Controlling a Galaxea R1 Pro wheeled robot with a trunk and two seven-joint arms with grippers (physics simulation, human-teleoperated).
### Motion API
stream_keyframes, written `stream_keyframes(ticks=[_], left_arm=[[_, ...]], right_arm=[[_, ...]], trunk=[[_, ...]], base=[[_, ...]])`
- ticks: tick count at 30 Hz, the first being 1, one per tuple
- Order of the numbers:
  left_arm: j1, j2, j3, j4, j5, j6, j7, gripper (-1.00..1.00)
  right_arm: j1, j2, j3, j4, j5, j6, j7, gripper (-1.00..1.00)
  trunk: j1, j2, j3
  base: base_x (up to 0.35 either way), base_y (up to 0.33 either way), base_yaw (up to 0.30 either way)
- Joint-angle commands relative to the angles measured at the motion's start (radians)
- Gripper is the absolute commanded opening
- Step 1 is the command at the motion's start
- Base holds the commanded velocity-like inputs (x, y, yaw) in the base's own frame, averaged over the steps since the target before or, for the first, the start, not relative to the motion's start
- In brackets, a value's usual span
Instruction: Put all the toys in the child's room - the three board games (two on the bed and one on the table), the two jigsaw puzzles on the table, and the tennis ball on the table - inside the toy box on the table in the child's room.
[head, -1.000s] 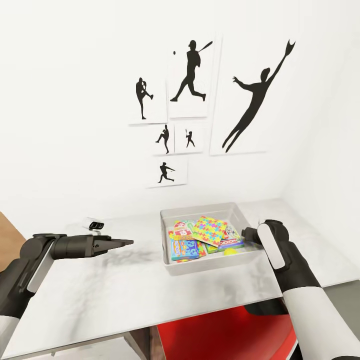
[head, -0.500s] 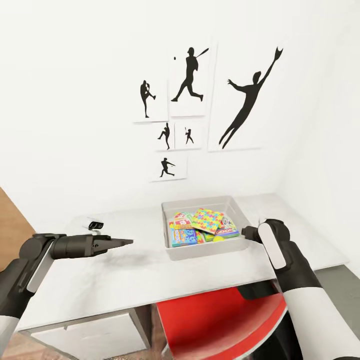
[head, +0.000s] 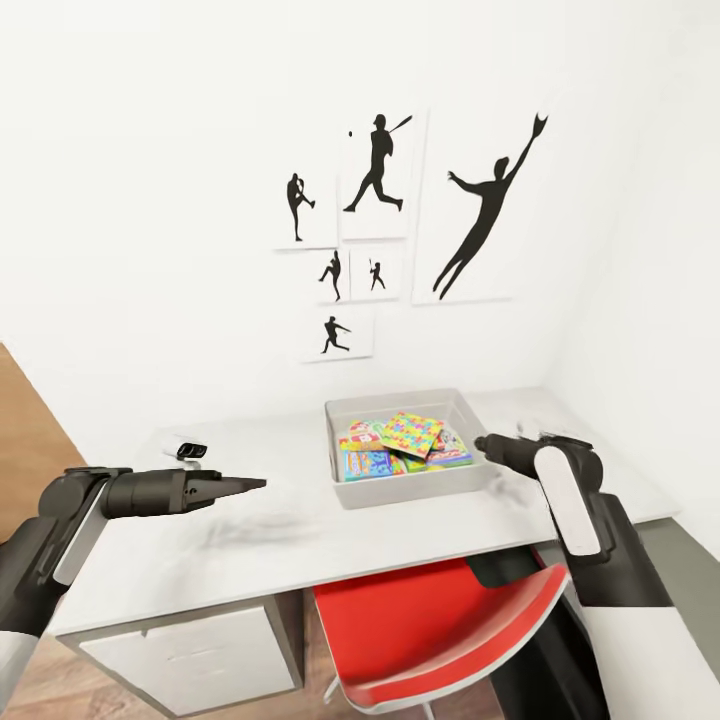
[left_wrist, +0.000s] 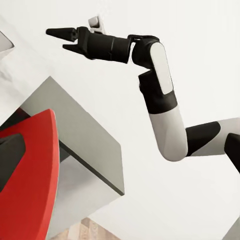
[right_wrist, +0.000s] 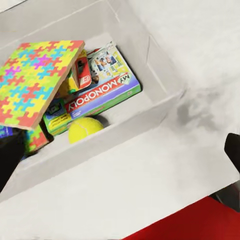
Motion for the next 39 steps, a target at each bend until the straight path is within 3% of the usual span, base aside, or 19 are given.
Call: stream_keyframes(ticks=[1, 5, 7, 8, 17, 22, 30, 39], left_arm=[[-0.001, 0.001, -0.002, 0.0, 0.002, 0.011, -0.003, 1.0], [-0.001, 0.001, -0.002, 0.0, 0.002, 0.011, -0.003, 1.0], [-0.001, 0.001, -0.002, 0.0, 0.002, 0.011, -0.003, 1.0], [-0.001, 0.001, -0.002, 0.0, 0.002, 0.011, -0.003, 1.0], [-0.001, 0.001, -0.002, 0.0, 0.002, 0.011, -0.003, 1.0], [-0.001, 0.0, -0.002, 0.0, 0.002, 0.011, -0.003, 1.0], [-0.001, 0.0, -0.002, 0.0, 0.002, 0.011, -0.003, 1.0], [-0.001, -0.001, -0.002, 0.0, 0.002, 0.011, -0.003, 1.0]], right_arm=[[0.005, -0.002, -0.001, -0.013, -0.028, 0.001, 0.006, 1.0], [0.073, -0.008, -0.027, -0.061, -0.137, -0.007, 0.116, 1.0], [0.128, -0.01, -0.058, -0.074, -0.199, -0.015, 0.211, 1.0], [0.177, -0.012, -0.098, -0.081, -0.241, -0.027, 0.323, 1.0], [0.34, -0.014, -0.201, -0.086, -0.274, -0.098, 0.719, 1.0], [0.392, -0.018, -0.243, -0.083, -0.275, -0.126, 0.898, 1.0], [0.408, -0.028, -0.273, -0.078, -0.276, -0.133, 0.981, 1.0], [0.41, -0.034, -0.278, -0.078, -0.277, -0.136, 0.995, 1.0]], trunk=[[0.001, -0.002, -0.001], [0.001, -0.002, 0.006], [0.001, -0.002, 0.009], [0.001, -0.002, 0.011], [0.001, -0.002, 0.025], [0.001, -0.002, 0.033], [0.001, -0.002, 0.046], [0.001, -0.002, 0.051]], base=[[-0.004, 0.0, 0.0], [-0.002, 0.0, 0.0], [0.0, 0.0, 0.0], [0.0, 0.0, 0.0], [0.0, 0.0, 0.0], [0.0, 0.0, 0.0], [0.0, 0.0, 0.0], [0.0, 0.0, 0.0]])
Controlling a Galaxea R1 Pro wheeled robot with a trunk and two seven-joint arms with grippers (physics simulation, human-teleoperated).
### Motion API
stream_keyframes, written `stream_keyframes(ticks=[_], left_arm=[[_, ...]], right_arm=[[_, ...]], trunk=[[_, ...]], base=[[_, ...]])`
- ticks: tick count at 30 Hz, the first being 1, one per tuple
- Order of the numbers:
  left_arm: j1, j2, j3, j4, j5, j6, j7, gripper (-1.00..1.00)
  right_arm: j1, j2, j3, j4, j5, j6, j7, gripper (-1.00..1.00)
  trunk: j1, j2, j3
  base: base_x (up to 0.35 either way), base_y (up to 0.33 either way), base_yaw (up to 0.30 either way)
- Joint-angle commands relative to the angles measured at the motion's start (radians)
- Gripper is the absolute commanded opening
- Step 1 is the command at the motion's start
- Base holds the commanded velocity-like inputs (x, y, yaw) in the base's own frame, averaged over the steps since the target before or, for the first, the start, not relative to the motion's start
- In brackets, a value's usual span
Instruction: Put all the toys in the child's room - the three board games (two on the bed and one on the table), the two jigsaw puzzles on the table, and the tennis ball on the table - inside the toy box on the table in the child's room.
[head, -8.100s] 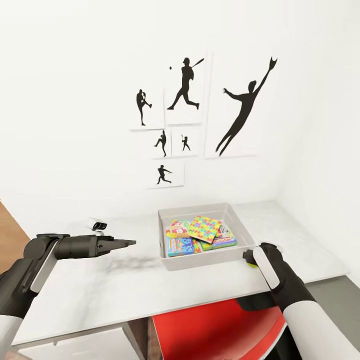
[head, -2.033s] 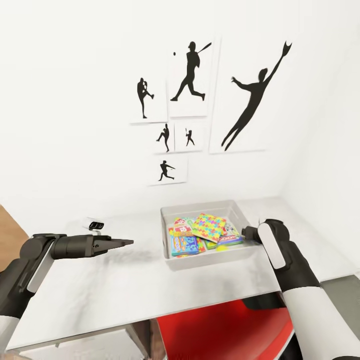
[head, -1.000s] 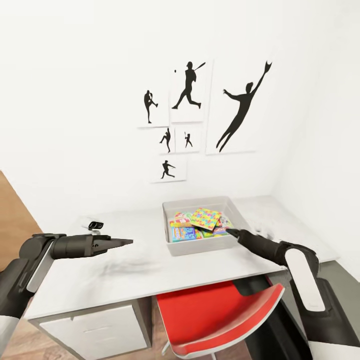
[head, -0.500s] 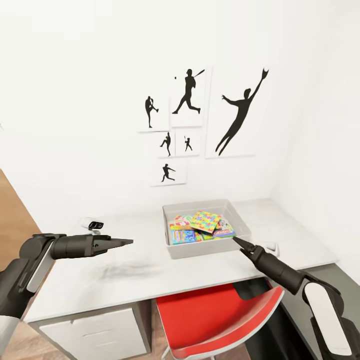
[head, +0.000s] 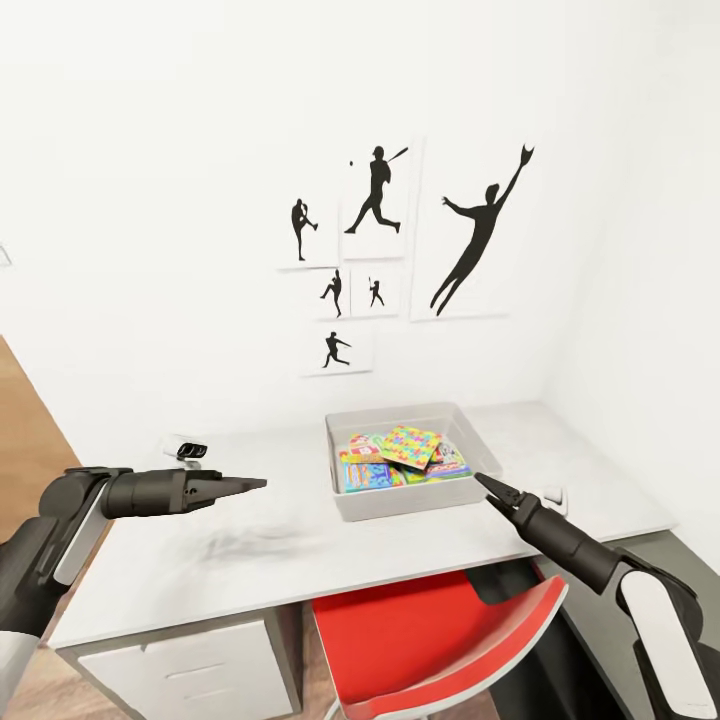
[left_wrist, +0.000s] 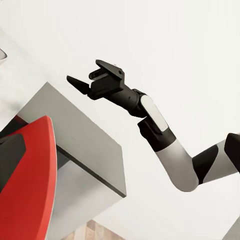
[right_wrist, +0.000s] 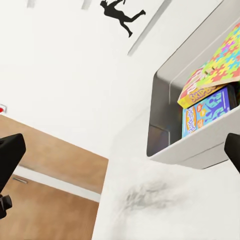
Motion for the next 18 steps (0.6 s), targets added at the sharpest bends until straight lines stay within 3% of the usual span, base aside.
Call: stream_keyframes(ticks=[1, 18], left_arm=[[-0.001, 0.001, -0.002, 0.0, 0.002, 0.011, -0.003, 1.0], [-0.001, 0.0, -0.002, 0.0, 0.002, 0.011, -0.003, 1.0]], right_arm=[[-0.001, 0.0, -0.002, 0.0, 0.002, 0.006, 0.004, 1.0], [-0.001, 0.0, -0.007, 0.001, 0.0, 0.002, 0.005, 1.0]], trunk=[[0.001, -0.002, -0.002], [0.001, -0.002, -0.002]], base=[[0.0, 0.0, 0.0], [0.0, 0.0, 0.0]])
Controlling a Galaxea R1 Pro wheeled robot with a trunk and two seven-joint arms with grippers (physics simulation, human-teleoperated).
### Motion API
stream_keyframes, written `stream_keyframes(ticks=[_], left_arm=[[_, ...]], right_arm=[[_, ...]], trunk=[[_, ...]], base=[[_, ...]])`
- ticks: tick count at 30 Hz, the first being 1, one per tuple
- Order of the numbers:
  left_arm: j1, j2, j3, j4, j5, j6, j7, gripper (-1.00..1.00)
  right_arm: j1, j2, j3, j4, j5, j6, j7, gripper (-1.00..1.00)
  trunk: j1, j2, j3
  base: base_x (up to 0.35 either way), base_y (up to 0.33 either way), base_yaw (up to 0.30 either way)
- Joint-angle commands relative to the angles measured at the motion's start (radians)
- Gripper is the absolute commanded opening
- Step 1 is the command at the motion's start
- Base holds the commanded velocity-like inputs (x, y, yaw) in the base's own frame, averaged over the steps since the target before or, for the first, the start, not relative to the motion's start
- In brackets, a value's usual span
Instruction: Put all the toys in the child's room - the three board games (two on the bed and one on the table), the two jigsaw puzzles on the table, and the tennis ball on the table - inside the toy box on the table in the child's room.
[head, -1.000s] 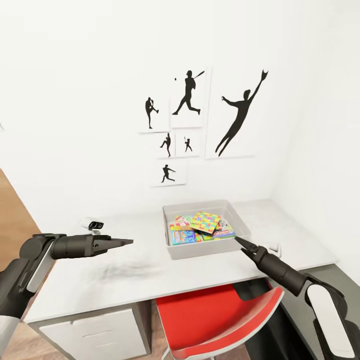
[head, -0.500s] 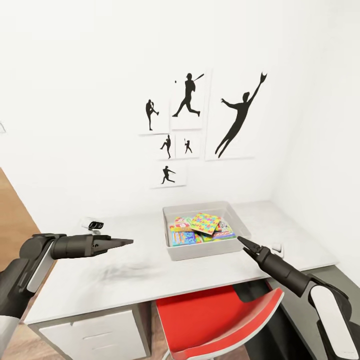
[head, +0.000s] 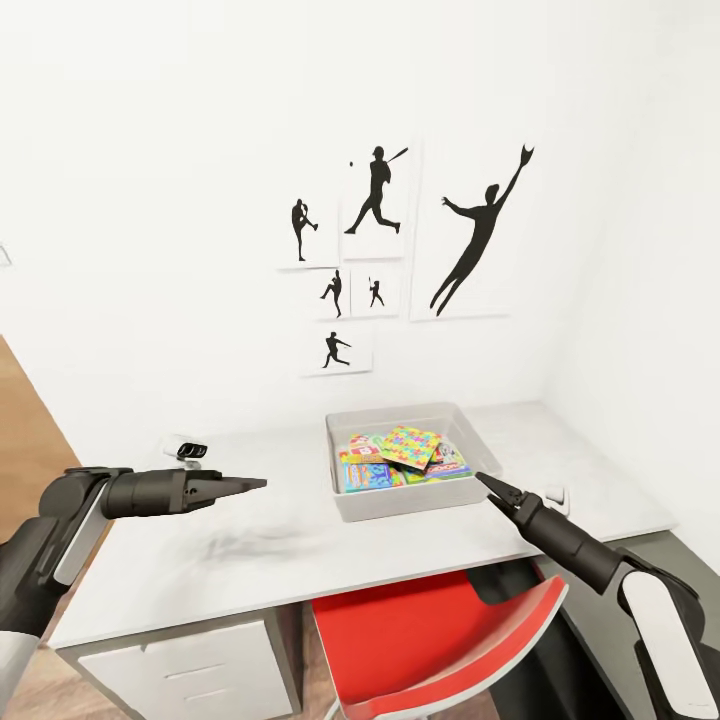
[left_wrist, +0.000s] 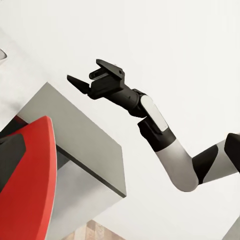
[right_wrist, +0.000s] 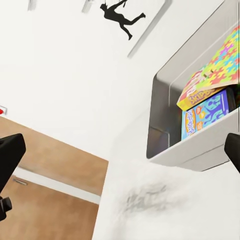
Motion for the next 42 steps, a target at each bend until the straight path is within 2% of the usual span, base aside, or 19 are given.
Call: stream_keyframes(ticks=[1, 14, 24, 42], left_arm=[[-0.001, 0.001, -0.002, 0.0, 0.002, 0.011, -0.003, 1.0], [-0.001, 0.0, -0.002, 0.0, 0.002, 0.011, -0.003, 1.0], [-0.001, 0.0, -0.003, 0.0, 0.003, 0.011, -0.001, 1.0], [-0.001, 0.001, -0.002, 0.0, 0.003, 0.011, -0.003, 1.0]], right_arm=[[-0.001, 0.0, -0.002, 0.0, 0.002, 0.006, 0.004, 1.0], [-0.001, 0.001, -0.005, 0.0, 0.002, 0.006, 0.004, 1.0], [-0.001, 0.001, -0.005, 0.001, 0.002, 0.007, 0.005, 1.0], [-0.001, 0.0, -0.006, 0.002, 0.0, 0.009, 0.01, 1.0]], trunk=[[0.001, -0.002, -0.002], [0.001, -0.002, -0.001], [0.001, -0.002, 0.005], [0.001, -0.002, 0.023]], base=[[0.0, 0.0, 0.0], [0.0, 0.002, -0.031], [-0.07, 0.137, -0.228], [-0.217, 0.193, -0.244]])
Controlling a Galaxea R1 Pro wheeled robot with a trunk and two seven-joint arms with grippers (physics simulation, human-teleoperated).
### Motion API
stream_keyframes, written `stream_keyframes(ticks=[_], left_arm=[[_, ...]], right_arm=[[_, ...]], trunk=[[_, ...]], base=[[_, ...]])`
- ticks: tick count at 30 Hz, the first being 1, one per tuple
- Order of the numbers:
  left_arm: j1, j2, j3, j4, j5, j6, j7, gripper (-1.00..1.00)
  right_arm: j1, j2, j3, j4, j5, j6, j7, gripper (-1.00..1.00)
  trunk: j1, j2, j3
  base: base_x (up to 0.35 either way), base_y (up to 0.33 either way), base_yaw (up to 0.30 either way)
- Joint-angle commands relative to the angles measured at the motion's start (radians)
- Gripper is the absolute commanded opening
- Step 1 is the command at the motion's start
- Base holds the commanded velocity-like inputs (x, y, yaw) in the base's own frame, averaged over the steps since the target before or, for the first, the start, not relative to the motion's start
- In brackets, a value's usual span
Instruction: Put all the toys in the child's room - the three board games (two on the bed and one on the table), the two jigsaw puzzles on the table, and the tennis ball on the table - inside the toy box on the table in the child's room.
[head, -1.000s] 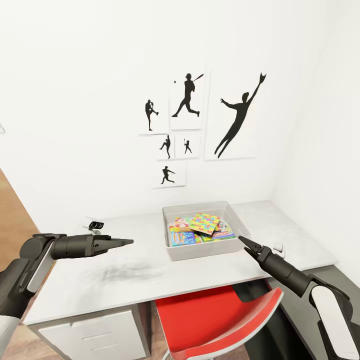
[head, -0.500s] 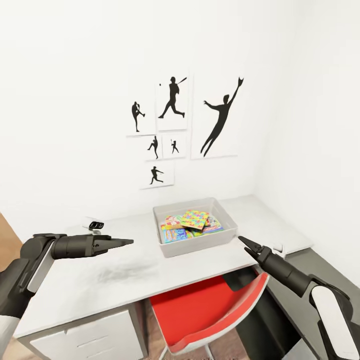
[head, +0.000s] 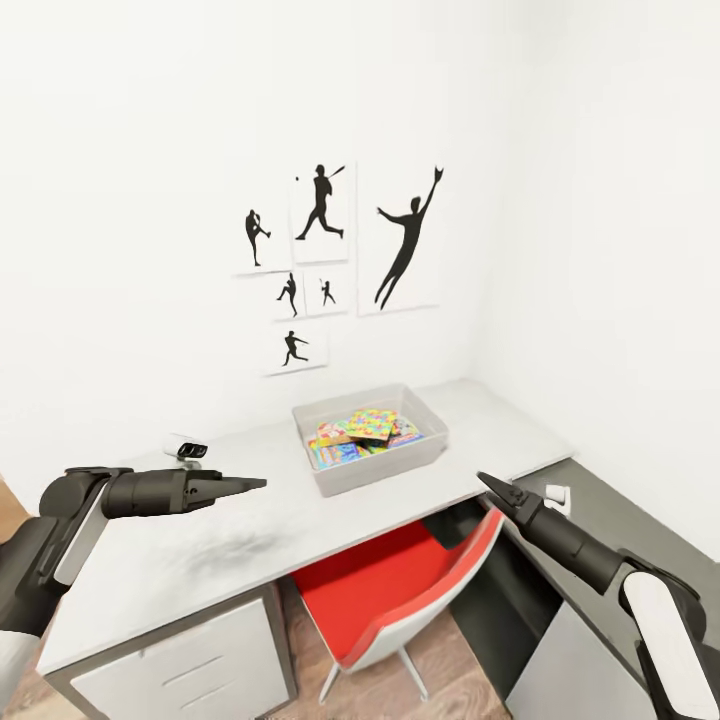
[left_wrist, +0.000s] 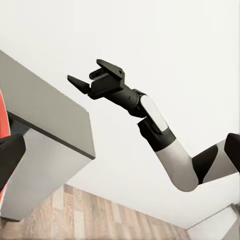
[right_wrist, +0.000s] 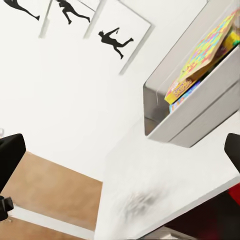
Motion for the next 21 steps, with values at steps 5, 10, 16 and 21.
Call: stream_keyframes(ticks=[5, 10, 16, 21], left_arm=[[-0.001, 0.001, -0.002, 0.0, 0.003, 0.011, -0.004, 1.0], [-0.001, 0.001, -0.001, 0.0, 0.002, 0.011, -0.008, 1.0], [-0.001, 0.001, -0.001, 0.0, 0.002, 0.011, -0.01, 1.0], [-0.001, 0.001, -0.001, 0.0, 0.002, 0.011, -0.011, 1.0]], right_arm=[[-0.001, 0.0, -0.002, 0.0, 0.002, 0.007, 0.005, 1.0], [-0.001, 0.001, -0.001, 0.0, 0.002, 0.004, 0.004, 1.0], [-0.001, 0.001, -0.001, 0.0, 0.001, 0.004, 0.005, 1.0], [-0.001, 0.001, -0.007, 0.001, -0.002, 0.005, 0.005, 1.0]], trunk=[[0.0, -0.002, 0.003], [0.0, -0.002, 0.008], [0.0, -0.002, 0.01], [0.0, -0.002, 0.01]], base=[[-0.222, 0.222, -0.238], [-0.226, 0.222, -0.222], [-0.23, 0.22, -0.096], [-0.233, 0.219, -0.18]])
